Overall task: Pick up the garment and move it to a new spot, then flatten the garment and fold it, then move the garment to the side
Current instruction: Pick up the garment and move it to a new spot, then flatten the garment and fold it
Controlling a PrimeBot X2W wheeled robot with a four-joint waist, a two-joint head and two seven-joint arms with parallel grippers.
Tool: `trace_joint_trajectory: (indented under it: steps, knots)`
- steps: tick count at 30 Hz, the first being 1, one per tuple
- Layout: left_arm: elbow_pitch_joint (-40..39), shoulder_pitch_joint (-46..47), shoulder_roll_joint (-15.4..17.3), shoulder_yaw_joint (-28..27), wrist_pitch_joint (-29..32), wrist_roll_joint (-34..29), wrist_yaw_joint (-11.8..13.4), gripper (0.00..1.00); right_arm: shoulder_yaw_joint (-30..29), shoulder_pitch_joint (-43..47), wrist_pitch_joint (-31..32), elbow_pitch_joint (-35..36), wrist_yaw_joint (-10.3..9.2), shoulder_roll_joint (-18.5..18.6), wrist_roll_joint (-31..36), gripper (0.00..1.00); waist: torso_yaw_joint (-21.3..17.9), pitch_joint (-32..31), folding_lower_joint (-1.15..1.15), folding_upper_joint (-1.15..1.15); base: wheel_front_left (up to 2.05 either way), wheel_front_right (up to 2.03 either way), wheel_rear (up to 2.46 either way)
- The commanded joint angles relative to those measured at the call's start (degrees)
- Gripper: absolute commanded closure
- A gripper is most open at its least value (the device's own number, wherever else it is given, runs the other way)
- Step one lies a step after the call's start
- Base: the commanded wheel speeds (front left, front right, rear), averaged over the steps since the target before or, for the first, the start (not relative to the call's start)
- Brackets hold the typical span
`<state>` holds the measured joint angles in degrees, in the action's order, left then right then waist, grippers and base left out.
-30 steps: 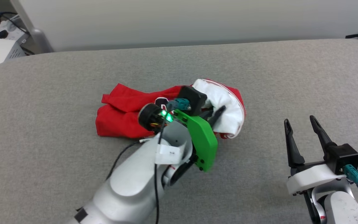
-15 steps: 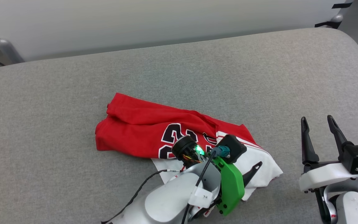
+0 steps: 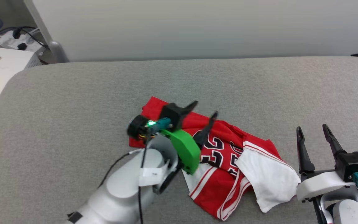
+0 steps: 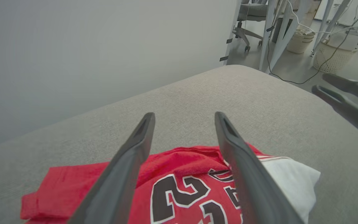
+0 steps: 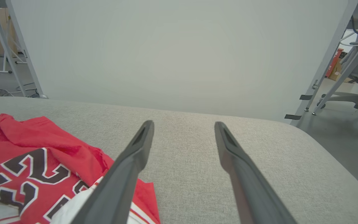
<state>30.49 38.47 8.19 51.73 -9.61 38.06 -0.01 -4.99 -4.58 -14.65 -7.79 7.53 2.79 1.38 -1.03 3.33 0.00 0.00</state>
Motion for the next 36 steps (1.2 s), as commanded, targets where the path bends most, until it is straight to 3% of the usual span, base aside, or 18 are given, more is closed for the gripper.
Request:
trace_joint_trajectory:
  steps: [1,9,14,17,21,32,36]
  knots:
    - [-0.4,-0.7,2.1,-1.5,-1.4,0.8,0.9,0.0,0.5,0.9,-0.3,0.4,-0.04,0.1,0.3,0.0,3.8,-3.7,0.0,0.0,0.0,0.0,0.0]
    - [-7.3,-10.5,12.0,-9.6,-5.1,2.4,4.8,0.0,2.2,3.0,1.1,2.0,-0.04,0.1,-0.2,0.0,6.7,-5.2,0.0,0.0,0.0,0.0,0.0]
    - [-15.0,-18.5,14.6,-15.8,-5.4,0.5,7.3,0.0,3.3,4.3,1.8,2.6,-0.04,0.1,-0.7,0.0,7.6,-5.2,0.0,0.0,0.0,0.0,0.0]
    - [-20.4,-25.1,13.8,-20.6,-5.4,-1.4,8.7,0.0,4.2,4.9,1.9,2.7,-0.04,0.1,-1.2,0.0,7.9,-5.3,0.0,0.0,0.0,0.0,0.0]
    - [-25.0,-31.9,11.3,-25.4,-5.4,-4.5,8.4,0.0,4.5,6.0,2.1,2.9,-0.04,0.1,-1.7,0.0,8.6,-5.4,0.0,0.0,0.0,0.0,0.0]
    - [-27.2,-37.7,5.2,-32.8,-5.4,-12.1,2.5,0.0,4.8,6.6,3.2,3.5,-0.04,0.1,-0.6,0.0,10.0,-5.4,0.0,0.0,0.0,0.0,0.0]
    - [-26.4,-37.3,3.6,-33.8,-5.4,-14.2,0.4,0.0,4.2,5.9,7.2,3.6,-0.04,0.1,-0.4,0.0,11.3,-4.1,0.0,0.0,0.0,0.0,0.0]
